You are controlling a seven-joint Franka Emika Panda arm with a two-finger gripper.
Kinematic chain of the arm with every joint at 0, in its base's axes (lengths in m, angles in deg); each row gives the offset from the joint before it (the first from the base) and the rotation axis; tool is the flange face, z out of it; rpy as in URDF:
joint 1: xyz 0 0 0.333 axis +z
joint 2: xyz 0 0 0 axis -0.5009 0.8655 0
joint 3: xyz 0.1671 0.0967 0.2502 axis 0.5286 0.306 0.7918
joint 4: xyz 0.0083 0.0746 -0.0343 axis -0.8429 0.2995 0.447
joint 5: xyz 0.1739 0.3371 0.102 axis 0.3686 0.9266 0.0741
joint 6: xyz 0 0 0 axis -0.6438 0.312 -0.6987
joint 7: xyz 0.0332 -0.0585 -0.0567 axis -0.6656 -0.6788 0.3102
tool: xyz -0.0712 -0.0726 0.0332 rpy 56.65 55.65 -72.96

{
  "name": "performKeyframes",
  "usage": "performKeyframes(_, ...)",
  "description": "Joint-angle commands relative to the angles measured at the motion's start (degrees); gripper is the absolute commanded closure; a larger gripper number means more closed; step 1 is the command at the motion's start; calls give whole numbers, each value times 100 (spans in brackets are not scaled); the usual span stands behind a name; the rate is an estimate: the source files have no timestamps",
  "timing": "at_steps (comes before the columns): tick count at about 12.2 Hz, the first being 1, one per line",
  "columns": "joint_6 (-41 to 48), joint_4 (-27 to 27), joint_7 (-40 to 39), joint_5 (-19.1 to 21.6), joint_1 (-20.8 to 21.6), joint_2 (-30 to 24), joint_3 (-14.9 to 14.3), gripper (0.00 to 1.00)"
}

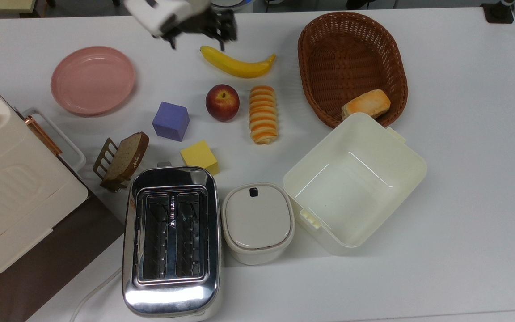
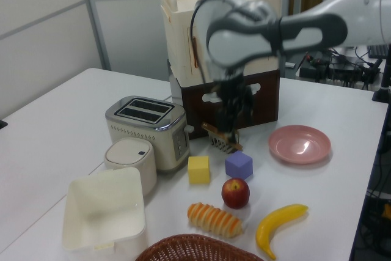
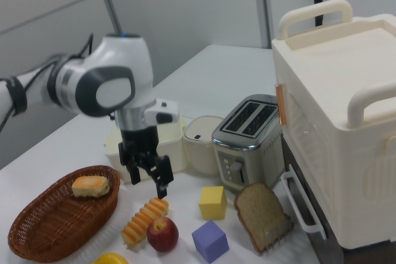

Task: Put the bread in the basket
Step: 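Move the open gripper over toward the banana and striped bread loaf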

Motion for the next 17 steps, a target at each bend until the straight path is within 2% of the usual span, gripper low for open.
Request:
performKeyframes(1, -601, 990, 997, -153, 41, -528, 219, 0)
performKeyframes(3, -558, 1140, 1305, -153, 41, -704, 298, 0)
performKeyframes(5, -584, 1272, 1937, -118, 41, -898, 316, 0)
performKeyframes(8, -628, 1308, 2667, -101, 50, -916, 316, 0)
performKeyframes(13, -1066, 1343, 3275, 92, 59, -916, 333, 0)
performKeyframes(15, -1470, 1596, 3311, 110, 32, -1003, 630, 0)
performKeyframes(17, -2214, 2245, 3267, 110, 6, -1388, 833, 0)
